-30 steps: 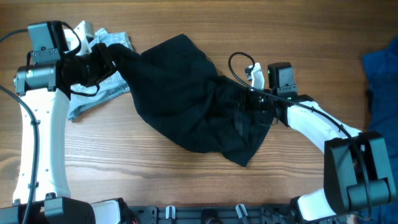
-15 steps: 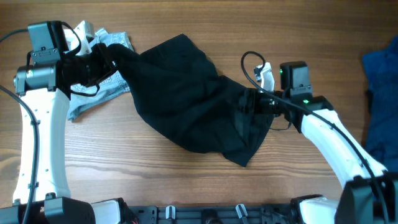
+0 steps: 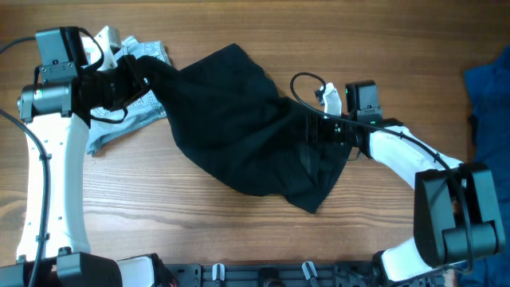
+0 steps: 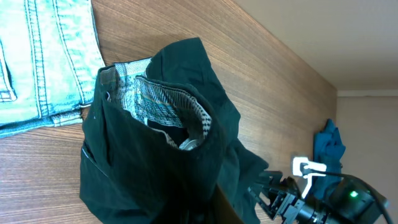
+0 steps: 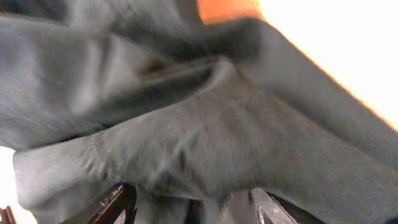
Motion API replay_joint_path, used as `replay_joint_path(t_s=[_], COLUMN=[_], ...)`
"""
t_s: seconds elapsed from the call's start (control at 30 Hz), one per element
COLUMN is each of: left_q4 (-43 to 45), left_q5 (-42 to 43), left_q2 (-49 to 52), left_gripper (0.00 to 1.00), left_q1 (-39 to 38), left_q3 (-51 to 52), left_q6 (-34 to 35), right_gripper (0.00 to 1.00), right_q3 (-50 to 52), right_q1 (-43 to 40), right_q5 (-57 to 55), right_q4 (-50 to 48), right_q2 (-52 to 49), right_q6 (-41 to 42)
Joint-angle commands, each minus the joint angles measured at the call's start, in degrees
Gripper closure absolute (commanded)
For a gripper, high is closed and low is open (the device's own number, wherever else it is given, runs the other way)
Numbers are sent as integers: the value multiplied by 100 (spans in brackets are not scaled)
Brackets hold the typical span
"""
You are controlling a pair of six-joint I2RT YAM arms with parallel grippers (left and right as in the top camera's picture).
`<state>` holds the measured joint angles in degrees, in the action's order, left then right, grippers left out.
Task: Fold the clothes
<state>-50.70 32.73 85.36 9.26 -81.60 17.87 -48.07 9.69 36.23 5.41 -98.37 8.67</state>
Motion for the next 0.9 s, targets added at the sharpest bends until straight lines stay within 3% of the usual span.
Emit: replay_joint_path(t_s=[0.0, 0.13, 0.3, 0.37, 0.43, 0.47, 0.57, 0.7, 0.87], left_q4=[37, 39, 37, 37, 37, 37, 37, 39, 111], left_q5=[90, 90, 90, 90, 90, 90, 87, 94, 496], left_q2=[-136, -136, -136, -136, -136, -136, -136, -138, -520], left_gripper=[92, 92, 92, 92, 93, 93, 96, 96, 96], left_q1=[-15, -15, -15, -15, -15, -15, -15, -15, -15], left_q3=[-39, -39, -39, -39, -39, -39, -39, -39, -76], left_q6=[-118, -118, -118, -118, -118, -118, -118, -243, -883], right_gripper=[44, 51, 46, 57, 93, 96, 96, 96, 96], right_q3=[90, 90, 90, 90, 90, 87, 39, -155, -192], right_q1=[20, 20, 22, 26, 24, 17, -149, -946, -2490], right_q5=[706, 800, 734, 737, 887, 1121, 1397, 2741, 3705], right_q4=[-492, -627, -743, -774, -807, -870, -863, -903, -2190], right_q2=[-66, -66, -83, -92, -90, -90, -24, 540, 2041], right_q6=[-116, -94, 153, 363, 750, 835, 955, 1412, 3305])
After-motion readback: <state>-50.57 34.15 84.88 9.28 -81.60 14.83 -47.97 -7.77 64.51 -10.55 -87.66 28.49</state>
